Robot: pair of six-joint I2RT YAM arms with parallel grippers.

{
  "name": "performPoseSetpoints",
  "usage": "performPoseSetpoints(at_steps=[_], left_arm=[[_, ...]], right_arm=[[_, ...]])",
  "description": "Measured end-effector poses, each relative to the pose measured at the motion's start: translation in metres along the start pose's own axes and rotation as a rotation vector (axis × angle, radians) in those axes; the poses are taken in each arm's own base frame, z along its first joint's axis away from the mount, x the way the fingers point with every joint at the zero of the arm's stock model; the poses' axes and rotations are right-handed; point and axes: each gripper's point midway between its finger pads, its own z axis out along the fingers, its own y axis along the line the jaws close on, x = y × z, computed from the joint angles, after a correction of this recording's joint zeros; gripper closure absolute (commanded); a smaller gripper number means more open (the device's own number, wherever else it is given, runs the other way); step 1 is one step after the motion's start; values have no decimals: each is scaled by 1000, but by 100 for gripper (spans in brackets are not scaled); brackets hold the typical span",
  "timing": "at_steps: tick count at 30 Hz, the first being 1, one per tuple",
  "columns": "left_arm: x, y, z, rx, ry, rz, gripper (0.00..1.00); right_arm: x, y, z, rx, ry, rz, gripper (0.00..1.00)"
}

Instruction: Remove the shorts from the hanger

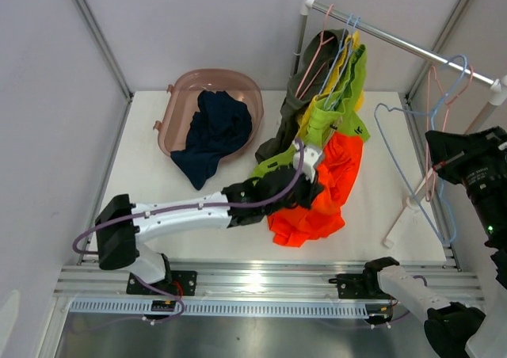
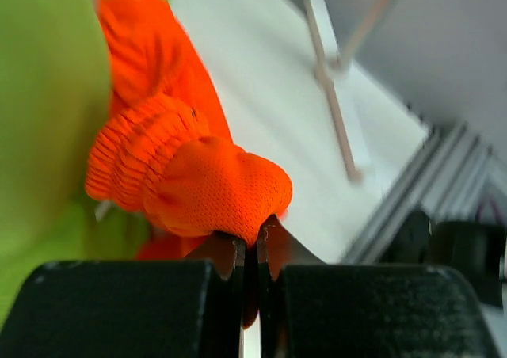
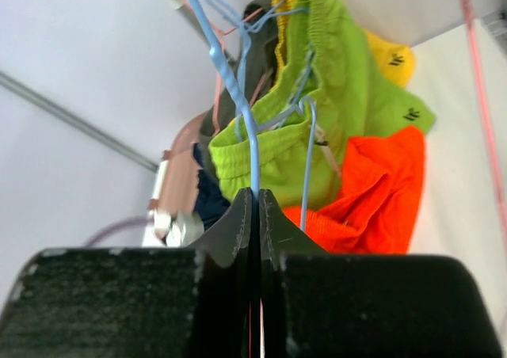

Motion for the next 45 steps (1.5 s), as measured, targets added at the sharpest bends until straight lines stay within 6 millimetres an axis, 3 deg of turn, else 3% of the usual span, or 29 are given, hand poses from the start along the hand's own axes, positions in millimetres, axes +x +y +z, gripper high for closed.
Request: performPoseSetpoints(at_steps=[2,5,7,10,15,19,23,29,32,36,38,39,40,43,45], left_arm=[[33,-11,-14,20,64,19,100],[72,-38,-52,87,128,52,100],[85,-53,-79,135,144,59,100],[86,-60,-120,180,123,29,100],[70,-43,-162,164,45,-48,100],[75,-25,-173,117,38,-72,100],[86,-10,-177,76,50,-72,100],[84,-1,-182,48,45,-71,100],[75,2,-185,24,42,-54,100],[43,3,-194,-2,-5,-42,100],[20,3,-201,-12,-46,-35,100],[8,3,-205,-19,-67,-32,100],[-4,4,-208,-26,-89,-27,100],[-34,13,-217,-63,-140,-15,100],[-57,29,-222,-115,-174,-6,100]], right_arm=[[-2,-4,11,36,-6,-18,100],[-4,-6,40,90,-4,-54,100],[-5,-4,64,117,-6,-75,100],[-8,-1,94,142,-16,-100,100],[-4,1,134,168,-12,-127,100],[-6,-6,153,192,-33,-126,100],[-4,-28,167,250,-41,-126,100],[22,-67,183,318,19,-117,100],[34,-73,181,316,47,-116,100],[32,-68,163,287,33,-102,100],[27,-63,152,268,13,-93,83],[25,-61,146,258,4,-88,62],[23,-59,140,248,-6,-82,24],[19,-55,126,228,-26,-82,1],[18,-55,119,220,-35,-87,1]])
